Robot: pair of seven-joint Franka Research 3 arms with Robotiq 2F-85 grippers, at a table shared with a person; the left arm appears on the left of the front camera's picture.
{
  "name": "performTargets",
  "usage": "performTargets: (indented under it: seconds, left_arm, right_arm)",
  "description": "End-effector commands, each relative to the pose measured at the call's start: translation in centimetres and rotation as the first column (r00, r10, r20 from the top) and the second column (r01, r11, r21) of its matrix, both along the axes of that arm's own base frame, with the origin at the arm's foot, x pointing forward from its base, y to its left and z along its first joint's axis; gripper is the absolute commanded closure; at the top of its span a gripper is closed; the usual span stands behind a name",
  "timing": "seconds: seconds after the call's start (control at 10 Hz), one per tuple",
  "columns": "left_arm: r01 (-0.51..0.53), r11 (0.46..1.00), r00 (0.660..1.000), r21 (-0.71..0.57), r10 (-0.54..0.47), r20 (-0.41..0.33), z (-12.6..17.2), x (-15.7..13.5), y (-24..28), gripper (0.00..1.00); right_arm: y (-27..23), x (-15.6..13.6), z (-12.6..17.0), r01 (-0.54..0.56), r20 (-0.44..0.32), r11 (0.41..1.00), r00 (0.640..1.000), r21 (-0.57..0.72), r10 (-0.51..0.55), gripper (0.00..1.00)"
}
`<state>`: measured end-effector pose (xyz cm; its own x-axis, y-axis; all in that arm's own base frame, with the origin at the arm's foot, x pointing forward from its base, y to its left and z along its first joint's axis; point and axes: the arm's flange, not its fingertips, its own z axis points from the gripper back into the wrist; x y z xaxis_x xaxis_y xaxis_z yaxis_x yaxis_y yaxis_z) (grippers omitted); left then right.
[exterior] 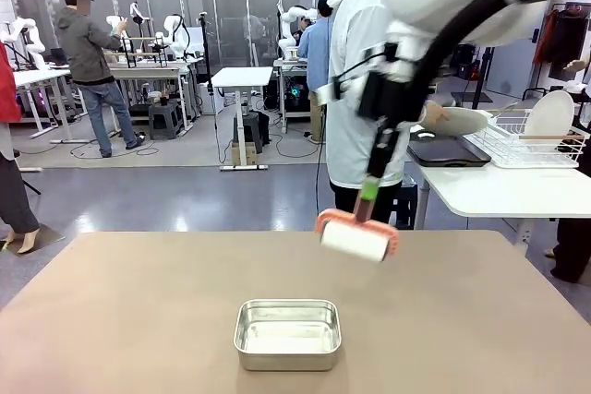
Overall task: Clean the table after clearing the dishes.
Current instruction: Place the Lint Roller back on top of the Airtight Container.
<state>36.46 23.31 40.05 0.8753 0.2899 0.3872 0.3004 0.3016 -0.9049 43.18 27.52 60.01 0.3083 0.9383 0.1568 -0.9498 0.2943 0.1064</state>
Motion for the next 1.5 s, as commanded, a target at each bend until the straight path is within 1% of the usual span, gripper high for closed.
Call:
performTargets:
  seconds: [0.0,0.1,0.3,0.4,0.6,0.7,0.8,1.2,1.4]
  left_arm:
    - [-0.002,1.0,1.0,-0.01,0.002,0.003,0.1,-0.3,0.0,0.0]
    - [-0.002,1.0,1.0,-0.01,0.002,0.003,0.1,-0.3,0.0,0.0]
    - [-0.002,1.0,1.0,-0.01,0.002,0.003,0.1,-0.3,0.0,0.0]
    - [-0.002,1.0,1.0,-0.01,0.002,0.003,0.1,-0.3,0.0,0.0]
    - [-0.002,1.0,1.0,-0.01,0.002,0.003,0.1,-0.3,0.0,0.0]
    - [-0.002,1.0,1.0,-0.01,0.002,0.003,0.1,-0.3,0.0,0.0]
    - [-0.002,1.0,1.0,-0.01,0.002,0.003,0.1,-0.3,0.0,0.0]
    - [-0.002,1.0,1.0,-0.01,0.002,0.003,0.1,-0.3,0.0,0.0]
    - [-0.002,1.0,1.0,-0.01,0.002,0.003,0.1,-0.3,0.0,0.0]
  right_arm:
    - [4.5,0.9,-1.1,-0.159,0.011,0.982,0.987,-0.102,0.161,0.8]
    - [6.8,0.7,-2.0,-0.196,0.018,0.973,0.98,-0.123,0.2,0.8]
    - [9.5,0.8,-3.8,-0.231,0.01,0.966,0.972,-0.116,0.233,0.8]
    - [10.5,0.9,-4.9,-0.218,-0.018,0.971,0.976,-0.096,0.217,0.8]
    - [11.5,0.9,-6.4,-0.193,-0.025,0.977,0.981,-0.094,0.192,0.8]
    - [11.8,1.0,-7.1,-0.155,0.0,0.984,0.988,-0.083,0.156,0.8]
    - [12.2,1.0,-8.1,-0.143,0.007,0.986,0.99,-0.09,0.144,0.8]
    - [13.1,1.6,-14.1,-0.123,0.002,0.985,0.992,-0.123,0.124,0.8]
    - [13.0,1.8,-16.1,-0.124,-0.039,0.979,0.992,-0.163,0.12,0.8]
